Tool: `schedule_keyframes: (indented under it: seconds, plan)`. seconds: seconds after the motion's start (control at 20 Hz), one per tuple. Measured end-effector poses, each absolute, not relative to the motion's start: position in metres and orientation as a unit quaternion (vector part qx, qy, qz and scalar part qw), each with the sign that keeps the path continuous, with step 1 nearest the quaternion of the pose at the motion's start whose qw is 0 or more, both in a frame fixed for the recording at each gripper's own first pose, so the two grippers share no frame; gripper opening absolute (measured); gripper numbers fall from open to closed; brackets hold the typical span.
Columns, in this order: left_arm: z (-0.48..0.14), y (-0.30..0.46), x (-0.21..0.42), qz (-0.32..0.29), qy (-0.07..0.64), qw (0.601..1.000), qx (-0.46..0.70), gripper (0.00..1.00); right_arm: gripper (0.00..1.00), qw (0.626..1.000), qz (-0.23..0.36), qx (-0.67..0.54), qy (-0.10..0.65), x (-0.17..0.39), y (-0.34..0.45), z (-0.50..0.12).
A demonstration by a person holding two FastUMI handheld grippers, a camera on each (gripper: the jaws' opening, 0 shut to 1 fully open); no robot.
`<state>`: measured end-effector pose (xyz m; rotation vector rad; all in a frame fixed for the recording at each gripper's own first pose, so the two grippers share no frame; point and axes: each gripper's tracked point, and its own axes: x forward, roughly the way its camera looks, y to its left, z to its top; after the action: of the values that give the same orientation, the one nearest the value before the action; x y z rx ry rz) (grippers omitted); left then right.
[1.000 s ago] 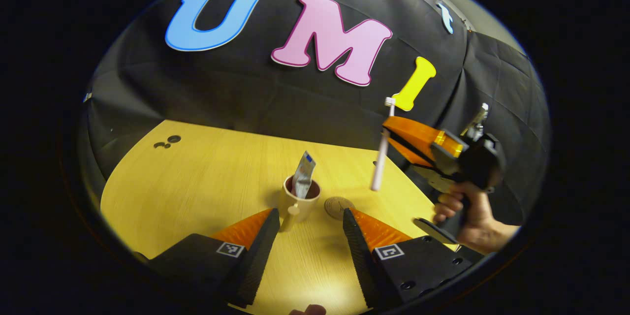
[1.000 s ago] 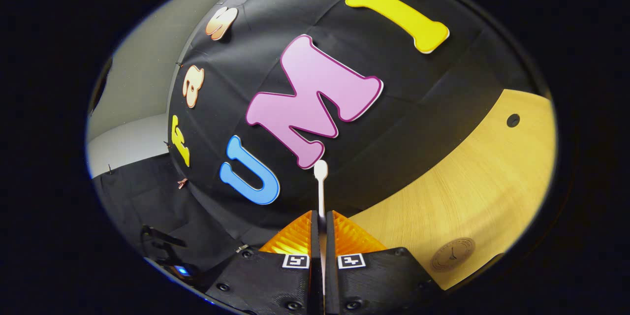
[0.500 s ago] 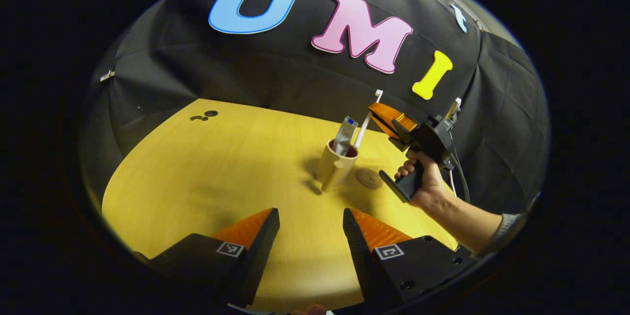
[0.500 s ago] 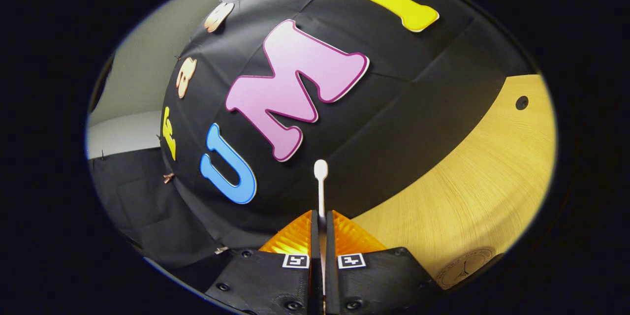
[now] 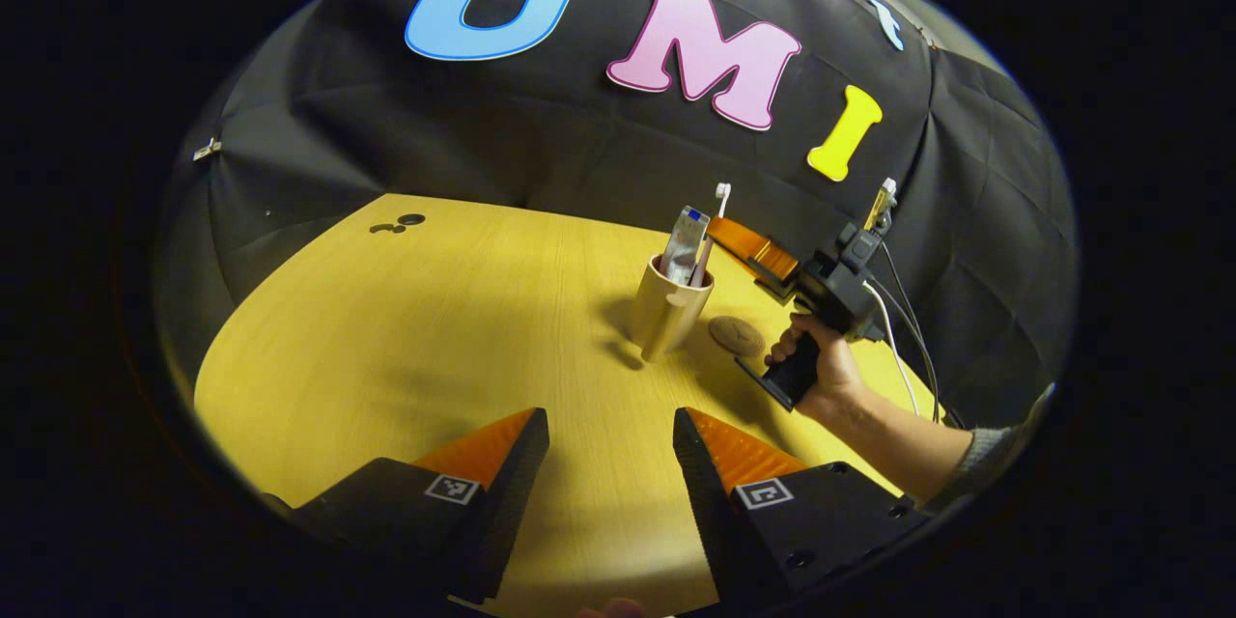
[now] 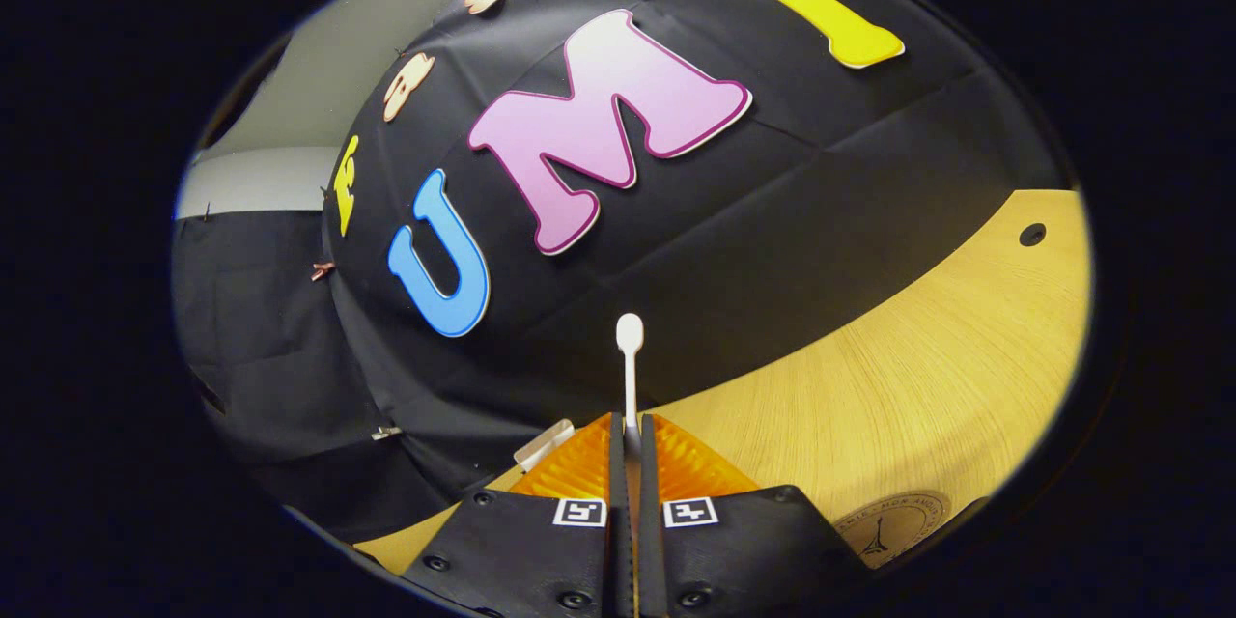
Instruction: Put the toothbrush and toothpaste on the desktop into the cup, then pick up the cup and place it on the coaster on the desktop.
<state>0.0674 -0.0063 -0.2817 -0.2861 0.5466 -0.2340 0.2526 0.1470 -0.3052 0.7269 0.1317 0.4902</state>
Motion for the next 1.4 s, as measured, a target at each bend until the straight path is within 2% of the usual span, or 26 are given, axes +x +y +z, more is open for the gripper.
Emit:
schedule_keyframes:
  seconds: [0.15, 0.2, 0.25, 0.35, 0.55, 0.75, 0.85, 0.9, 0.95, 1.0, 1.05, 1.4]
  plan:
    - [-0.283, -0.011, 0.084, -0.118, 0.242, 0.955, -0.127, 0.81, 0.08, 0.904, 0.245, 0.343, 0.068, 0.244, 0.144, -0.306]
    - [-0.288, -0.011, 0.089, -0.117, 0.240, 0.956, -0.119, 0.81, 0.20, 0.903, 0.249, 0.343, 0.070, 0.240, 0.144, -0.307]
    - [-0.293, -0.013, 0.094, -0.118, 0.238, 0.957, -0.115, 0.81, 0.08, 0.903, 0.249, 0.343, 0.073, 0.239, 0.142, -0.308]
    - [-0.294, -0.019, 0.101, -0.122, 0.231, 0.959, -0.113, 0.81, 0.08, 0.903, 0.253, 0.338, 0.078, 0.235, 0.142, -0.310]
    - [-0.298, -0.029, 0.112, -0.122, 0.220, 0.962, -0.107, 0.81, 0.12, 0.904, 0.252, 0.331, 0.096, 0.231, 0.140, -0.318]
    - [-0.298, -0.036, 0.120, -0.121, 0.213, 0.963, -0.111, 0.81, 0.22, 0.905, 0.247, 0.324, 0.123, 0.220, 0.139, -0.325]
    - [-0.299, -0.041, 0.122, -0.124, 0.213, 0.962, -0.113, 0.81, 0.22, 0.910, 0.245, 0.310, 0.128, 0.214, 0.135, -0.327]
    - [-0.299, -0.043, 0.125, -0.126, 0.212, 0.962, -0.113, 0.81, 0.27, 0.911, 0.242, 0.307, 0.134, 0.212, 0.133, -0.329]
    - [-0.298, -0.045, 0.127, -0.127, 0.210, 0.963, -0.113, 0.81, 0.27, 0.911, 0.238, 0.305, 0.139, 0.209, 0.130, -0.331]
    - [-0.297, -0.047, 0.131, -0.128, 0.206, 0.964, -0.111, 0.81, 0.12, 0.911, 0.236, 0.307, 0.143, 0.206, 0.126, -0.334]
    - [-0.297, -0.050, 0.132, -0.129, 0.201, 0.965, -0.111, 0.81, 0.29, 0.911, 0.232, 0.309, 0.145, 0.203, 0.120, -0.336]
    - [-0.323, -0.074, 0.167, -0.119, 0.210, 0.966, -0.091, 0.81, 0.29, 0.899, 0.222, 0.339, 0.166, 0.184, 0.091, -0.337]
